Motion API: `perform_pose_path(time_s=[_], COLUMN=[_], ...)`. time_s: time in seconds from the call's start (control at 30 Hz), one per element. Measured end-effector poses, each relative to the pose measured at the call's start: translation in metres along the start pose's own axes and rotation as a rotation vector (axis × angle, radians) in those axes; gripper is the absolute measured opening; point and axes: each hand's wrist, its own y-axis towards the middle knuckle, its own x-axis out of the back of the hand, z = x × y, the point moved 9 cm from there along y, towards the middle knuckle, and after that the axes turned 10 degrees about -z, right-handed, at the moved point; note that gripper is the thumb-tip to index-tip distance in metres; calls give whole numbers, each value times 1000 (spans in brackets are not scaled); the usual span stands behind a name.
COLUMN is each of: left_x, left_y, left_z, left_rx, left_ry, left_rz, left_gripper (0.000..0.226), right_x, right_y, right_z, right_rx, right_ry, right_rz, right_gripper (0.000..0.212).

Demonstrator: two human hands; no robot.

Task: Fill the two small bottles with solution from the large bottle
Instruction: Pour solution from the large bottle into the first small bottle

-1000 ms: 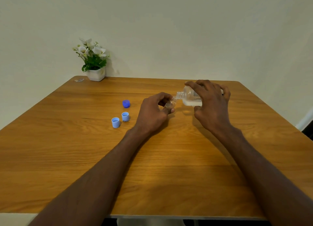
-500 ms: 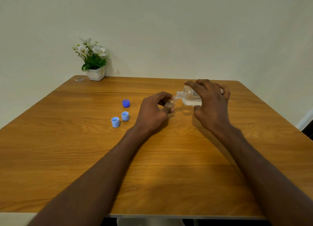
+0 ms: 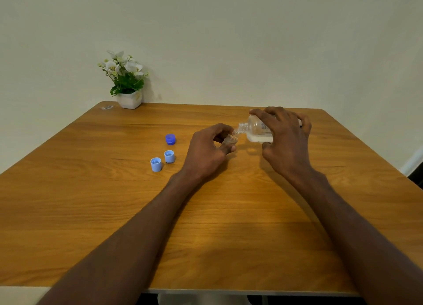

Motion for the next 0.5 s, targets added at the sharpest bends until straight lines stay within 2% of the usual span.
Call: perform_pose_path(time_s=[0.3, 0.5], left_x=[1, 0], left_y=[0, 0], left_z=[-2, -2], left_rx=[6, 1], left_ry=[-29, -16], left_rz=[-14, -5], left_gripper=[28, 34], right_x=[1, 1], right_y=[0, 0], right_z=[1, 1], right_rx=[2, 6], right_ry=[-5, -1], right_rz=[-15, -12], right_gripper=[90, 90])
